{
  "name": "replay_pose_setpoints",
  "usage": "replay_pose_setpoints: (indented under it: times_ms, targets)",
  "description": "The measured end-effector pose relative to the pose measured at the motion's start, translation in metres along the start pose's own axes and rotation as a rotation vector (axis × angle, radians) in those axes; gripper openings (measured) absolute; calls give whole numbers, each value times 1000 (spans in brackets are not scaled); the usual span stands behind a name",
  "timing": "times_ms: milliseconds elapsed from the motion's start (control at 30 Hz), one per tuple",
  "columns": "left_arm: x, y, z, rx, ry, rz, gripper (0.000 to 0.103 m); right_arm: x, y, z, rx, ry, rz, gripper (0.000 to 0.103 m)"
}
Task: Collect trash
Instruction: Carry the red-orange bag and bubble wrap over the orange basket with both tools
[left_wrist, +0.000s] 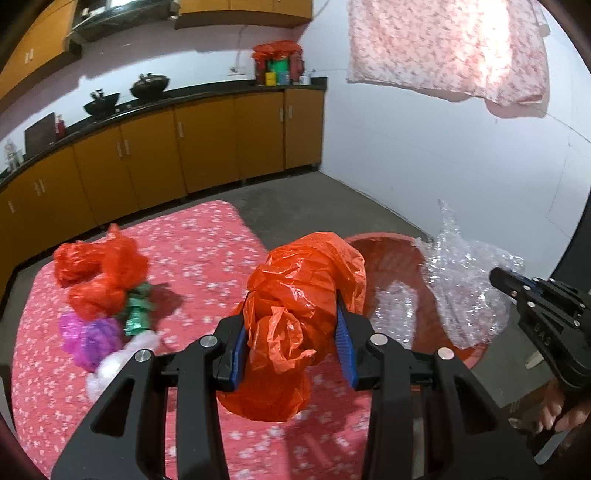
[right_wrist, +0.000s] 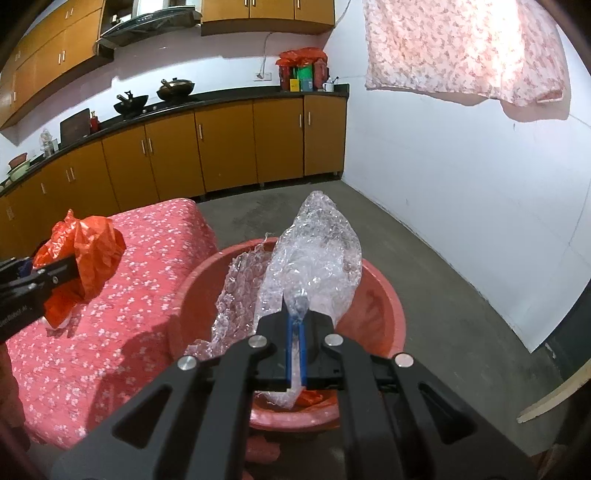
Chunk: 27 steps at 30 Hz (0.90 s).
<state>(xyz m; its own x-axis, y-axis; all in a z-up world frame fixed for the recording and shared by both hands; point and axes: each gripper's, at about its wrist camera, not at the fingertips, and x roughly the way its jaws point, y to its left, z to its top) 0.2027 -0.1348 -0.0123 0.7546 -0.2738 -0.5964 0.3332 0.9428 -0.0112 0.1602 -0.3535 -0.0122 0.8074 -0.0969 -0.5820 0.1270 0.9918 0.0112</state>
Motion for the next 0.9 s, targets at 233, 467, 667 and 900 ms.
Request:
replay_pose_setpoints:
  times_ms: [233,467,667,900]
  targets:
    - [19,-23,1,15,18,-56,40,14,-9,-1,5,12,3,5]
    - [44,-42,4,32,41,-89,40,23,-14,1,-11,3,17,5]
    - [60,-56,4,40,58,-100,40,31,-18,2,-16,5,35,5]
    - [76,-64,4,54,73,-103,46,38,-26,-4,-3,2,60,7]
